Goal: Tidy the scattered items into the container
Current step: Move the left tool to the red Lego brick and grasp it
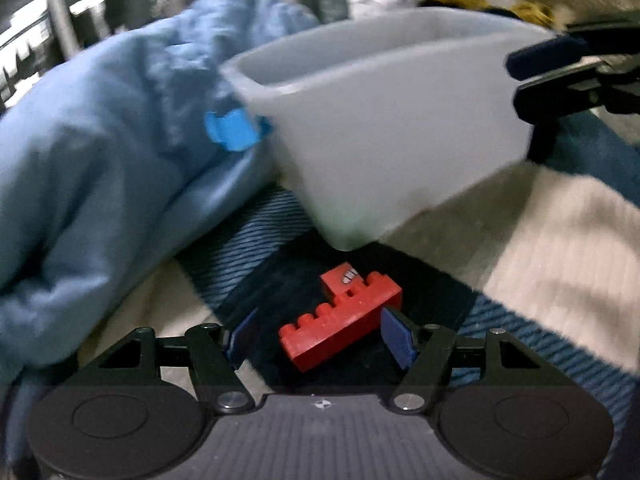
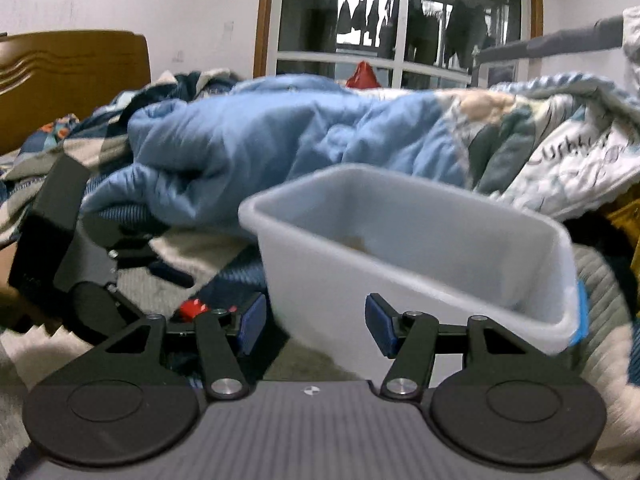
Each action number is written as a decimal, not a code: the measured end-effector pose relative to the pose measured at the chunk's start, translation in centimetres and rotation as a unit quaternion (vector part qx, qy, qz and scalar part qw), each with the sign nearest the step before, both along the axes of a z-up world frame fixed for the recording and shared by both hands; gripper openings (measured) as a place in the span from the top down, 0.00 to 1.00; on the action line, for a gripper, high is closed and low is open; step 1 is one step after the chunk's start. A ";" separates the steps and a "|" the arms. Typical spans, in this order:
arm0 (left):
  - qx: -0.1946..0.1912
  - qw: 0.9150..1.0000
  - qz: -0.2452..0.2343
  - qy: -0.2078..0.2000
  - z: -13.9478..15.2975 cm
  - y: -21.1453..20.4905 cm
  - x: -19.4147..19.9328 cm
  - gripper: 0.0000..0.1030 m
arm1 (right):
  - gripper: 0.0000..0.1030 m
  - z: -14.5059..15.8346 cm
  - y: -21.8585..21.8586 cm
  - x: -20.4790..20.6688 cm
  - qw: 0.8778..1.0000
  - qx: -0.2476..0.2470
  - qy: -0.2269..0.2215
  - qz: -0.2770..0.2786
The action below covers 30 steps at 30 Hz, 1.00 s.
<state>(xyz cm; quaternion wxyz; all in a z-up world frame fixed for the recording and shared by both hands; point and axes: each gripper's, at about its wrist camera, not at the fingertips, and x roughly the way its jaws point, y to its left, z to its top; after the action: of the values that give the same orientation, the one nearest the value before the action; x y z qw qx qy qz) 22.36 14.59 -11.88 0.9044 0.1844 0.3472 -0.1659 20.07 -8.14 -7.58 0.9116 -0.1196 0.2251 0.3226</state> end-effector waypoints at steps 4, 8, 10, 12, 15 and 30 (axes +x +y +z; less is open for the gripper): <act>-0.010 0.999 -0.034 -0.005 -1.4 0.4 -0.3 0.36 | 0.43 -1.2 0.4 0.2 1.000 -0.011 0.011 0.004; -0.063 0.997 -0.010 0.033 -1.1 1.0 -1.1 0.47 | 0.43 -2.2 1.0 0.5 1.000 -0.016 0.016 0.004; -0.081 0.995 0.018 0.057 -0.9 1.1 -1.5 0.49 | 0.45 -2.8 1.6 0.8 1.000 -0.017 0.022 0.007; -0.088 0.994 0.037 0.056 -0.4 0.7 -2.3 0.49 | 0.45 -3.5 2.3 1.1 0.999 -0.023 0.026 0.009; -0.133 0.989 0.039 0.050 0.4 0.0 -3.4 0.48 | 0.45 -4.0 2.9 1.2 0.999 -0.022 0.035 0.008; -0.088 0.985 0.146 -0.008 -0.8 -1.4 -5.7 0.73 | 0.44 -4.3 2.2 0.1 0.999 -0.026 0.046 -0.009</act>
<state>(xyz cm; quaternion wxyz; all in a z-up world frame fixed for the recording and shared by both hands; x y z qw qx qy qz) 16.67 13.15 -12.64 0.9345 0.0529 0.3468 -0.0605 20.18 -5.91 -11.91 0.8996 -0.1265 0.2761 0.3140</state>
